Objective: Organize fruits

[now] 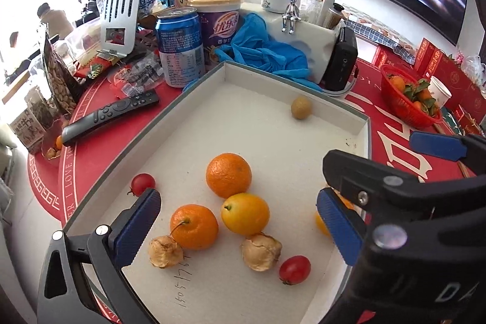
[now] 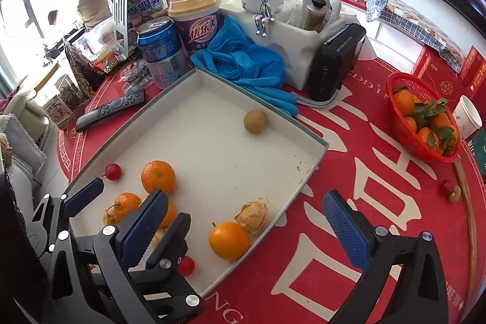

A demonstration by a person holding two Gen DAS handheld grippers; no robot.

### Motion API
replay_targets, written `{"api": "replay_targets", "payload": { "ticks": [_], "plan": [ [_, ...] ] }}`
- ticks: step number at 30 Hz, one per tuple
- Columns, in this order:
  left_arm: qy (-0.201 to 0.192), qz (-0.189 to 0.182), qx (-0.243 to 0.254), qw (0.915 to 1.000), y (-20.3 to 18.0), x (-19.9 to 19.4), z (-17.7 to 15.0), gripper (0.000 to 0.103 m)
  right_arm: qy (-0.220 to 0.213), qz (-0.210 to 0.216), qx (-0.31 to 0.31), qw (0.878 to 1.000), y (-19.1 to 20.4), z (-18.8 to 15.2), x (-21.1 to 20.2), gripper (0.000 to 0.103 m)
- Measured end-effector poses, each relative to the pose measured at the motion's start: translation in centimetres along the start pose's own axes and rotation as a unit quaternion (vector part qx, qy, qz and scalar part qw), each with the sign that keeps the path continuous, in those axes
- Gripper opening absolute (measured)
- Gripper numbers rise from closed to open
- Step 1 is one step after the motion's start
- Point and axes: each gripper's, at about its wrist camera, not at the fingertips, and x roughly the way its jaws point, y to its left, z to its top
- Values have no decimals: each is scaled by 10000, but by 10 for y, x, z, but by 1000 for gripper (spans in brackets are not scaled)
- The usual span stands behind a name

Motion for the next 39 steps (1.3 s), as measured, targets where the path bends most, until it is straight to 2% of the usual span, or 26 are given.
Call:
{"api": "replay_targets", "payload": {
  "ticks": [10, 39],
  "plan": [
    [-20, 48, 66, 10000, -5, 0, -1, 103, 87, -281, -241, 9993, 5, -4, 0, 103],
    [-26, 33, 147, 9999, -9, 0, -2, 103, 163, -414, -333, 9985, 9, -6, 7, 103]
  ]
}}
